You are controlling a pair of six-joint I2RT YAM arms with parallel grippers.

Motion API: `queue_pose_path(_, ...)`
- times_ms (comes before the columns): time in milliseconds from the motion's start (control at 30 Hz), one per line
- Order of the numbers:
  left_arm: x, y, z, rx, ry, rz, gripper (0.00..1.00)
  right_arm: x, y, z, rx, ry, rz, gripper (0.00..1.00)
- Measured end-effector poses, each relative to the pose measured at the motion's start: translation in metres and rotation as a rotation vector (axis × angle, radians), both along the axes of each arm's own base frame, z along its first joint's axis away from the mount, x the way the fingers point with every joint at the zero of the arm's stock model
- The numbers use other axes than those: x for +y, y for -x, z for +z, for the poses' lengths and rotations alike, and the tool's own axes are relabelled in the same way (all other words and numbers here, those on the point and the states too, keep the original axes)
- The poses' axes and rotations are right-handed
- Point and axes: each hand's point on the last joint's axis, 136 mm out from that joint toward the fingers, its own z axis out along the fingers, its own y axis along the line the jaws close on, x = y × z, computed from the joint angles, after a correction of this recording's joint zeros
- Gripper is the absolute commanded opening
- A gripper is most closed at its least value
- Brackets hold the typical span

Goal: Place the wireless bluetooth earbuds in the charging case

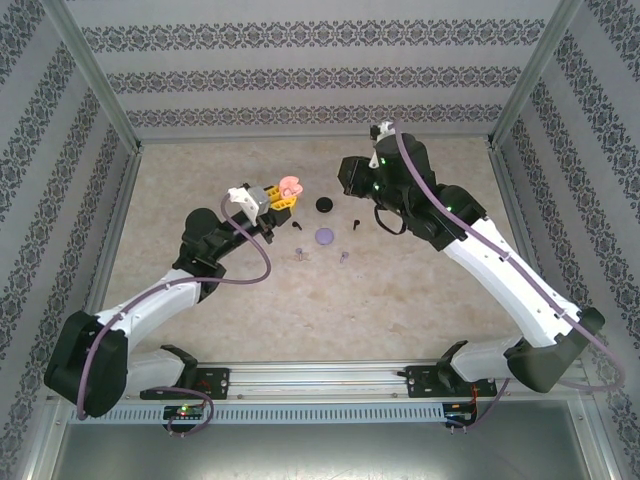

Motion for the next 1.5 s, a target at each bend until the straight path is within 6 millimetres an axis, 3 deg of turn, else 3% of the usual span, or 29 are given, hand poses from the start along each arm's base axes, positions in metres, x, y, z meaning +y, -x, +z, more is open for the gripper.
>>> queue_pose_path(233, -0.010, -0.011, 0.005, 0.014, 0.007, -0.025, 0.00, 0.022, -0.011, 0.010, -0.063, -0.038, 0.059, 0.17)
queue_pose_path(500, -0.022, -0.015, 0.011, 0.009, 0.010, -0.056, 0.00, 0.044, -0.006, 0.016, -0.117, -0.076, 0.110, 0.18)
queue_pose_path(767, -0.026, -0.016, 0.009, 0.014, 0.008, -0.064, 0.00, 0.057, -0.007, 0.003, -0.134, -0.061, 0.093, 0.18)
queue_pose_path(1067, -0.027, -0.015, 0.008, 0.016, 0.007, -0.067, 0.00, 0.056, -0.015, -0.021, -0.116, -0.033, 0.039, 0.18)
queue_pose_path(1500, -0.027, -0.015, 0.007, 0.016, 0.007, -0.066, 0.00, 0.056, -0.020, -0.022, -0.124, -0.054, 0.010, 0.17)
